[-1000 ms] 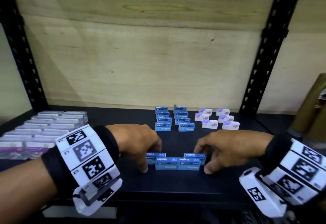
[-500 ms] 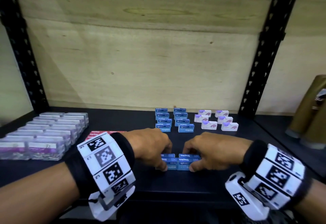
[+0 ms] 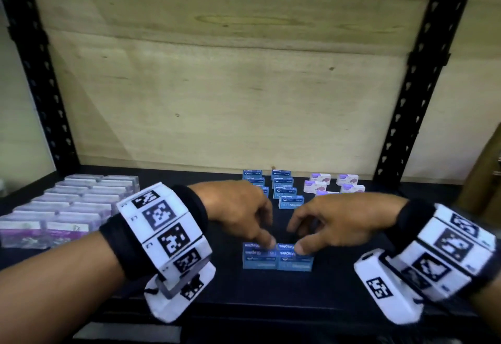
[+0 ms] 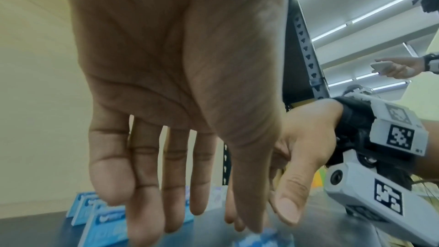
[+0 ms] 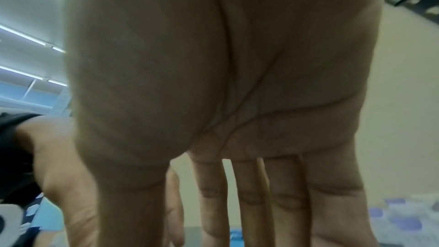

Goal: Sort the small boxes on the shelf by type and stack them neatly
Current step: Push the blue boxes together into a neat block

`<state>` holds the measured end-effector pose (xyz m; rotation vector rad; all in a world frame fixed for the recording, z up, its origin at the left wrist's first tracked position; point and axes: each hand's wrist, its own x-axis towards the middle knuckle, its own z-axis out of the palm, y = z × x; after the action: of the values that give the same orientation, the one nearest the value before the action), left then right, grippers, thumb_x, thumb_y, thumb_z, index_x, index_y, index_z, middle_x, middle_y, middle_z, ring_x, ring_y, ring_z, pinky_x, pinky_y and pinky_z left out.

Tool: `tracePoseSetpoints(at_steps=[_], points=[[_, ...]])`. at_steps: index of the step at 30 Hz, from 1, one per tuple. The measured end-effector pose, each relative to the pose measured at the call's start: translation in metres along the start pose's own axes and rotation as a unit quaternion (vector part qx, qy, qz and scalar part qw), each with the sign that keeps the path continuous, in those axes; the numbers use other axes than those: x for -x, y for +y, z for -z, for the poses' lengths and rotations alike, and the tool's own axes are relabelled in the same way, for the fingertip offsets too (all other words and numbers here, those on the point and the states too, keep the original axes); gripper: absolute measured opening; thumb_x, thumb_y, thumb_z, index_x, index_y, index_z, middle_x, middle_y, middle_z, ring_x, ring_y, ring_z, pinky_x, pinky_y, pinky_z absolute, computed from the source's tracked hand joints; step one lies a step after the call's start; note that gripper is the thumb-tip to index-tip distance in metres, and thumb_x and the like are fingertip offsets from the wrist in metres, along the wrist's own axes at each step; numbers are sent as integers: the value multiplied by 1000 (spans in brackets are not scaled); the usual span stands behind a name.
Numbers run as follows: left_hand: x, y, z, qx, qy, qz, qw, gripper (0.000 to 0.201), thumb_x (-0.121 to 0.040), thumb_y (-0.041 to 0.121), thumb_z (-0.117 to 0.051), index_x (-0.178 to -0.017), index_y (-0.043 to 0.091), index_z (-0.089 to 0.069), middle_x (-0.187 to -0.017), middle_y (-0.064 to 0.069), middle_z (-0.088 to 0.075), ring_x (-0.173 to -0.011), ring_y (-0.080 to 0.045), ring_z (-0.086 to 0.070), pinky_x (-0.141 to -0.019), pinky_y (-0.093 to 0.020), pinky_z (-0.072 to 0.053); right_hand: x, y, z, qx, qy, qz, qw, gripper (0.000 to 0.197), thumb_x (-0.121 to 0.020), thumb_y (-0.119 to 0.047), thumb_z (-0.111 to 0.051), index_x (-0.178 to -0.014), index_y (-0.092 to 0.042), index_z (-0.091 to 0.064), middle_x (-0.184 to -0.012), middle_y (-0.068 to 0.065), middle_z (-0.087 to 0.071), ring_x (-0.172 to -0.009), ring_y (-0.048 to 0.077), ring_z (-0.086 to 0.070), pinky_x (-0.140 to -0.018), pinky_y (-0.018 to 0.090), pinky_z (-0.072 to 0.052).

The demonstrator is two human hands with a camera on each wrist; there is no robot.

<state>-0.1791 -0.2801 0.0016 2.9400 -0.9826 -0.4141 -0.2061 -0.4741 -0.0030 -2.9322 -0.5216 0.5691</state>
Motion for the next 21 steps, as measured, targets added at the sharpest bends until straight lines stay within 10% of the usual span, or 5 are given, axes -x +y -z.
tracePoseSetpoints(at_steps=[21], points=[[-93, -47, 17, -87, 22, 98, 991, 26, -81, 29, -80, -100, 13, -74, -98, -2, -74, -90, -23, -69, -84, -42, -58, -87, 55, 25, 86, 68, -109, 988, 29, -88, -28, -73, -116, -20, -66, -114, 0, -67, -101, 19, -63, -87, 30, -50]])
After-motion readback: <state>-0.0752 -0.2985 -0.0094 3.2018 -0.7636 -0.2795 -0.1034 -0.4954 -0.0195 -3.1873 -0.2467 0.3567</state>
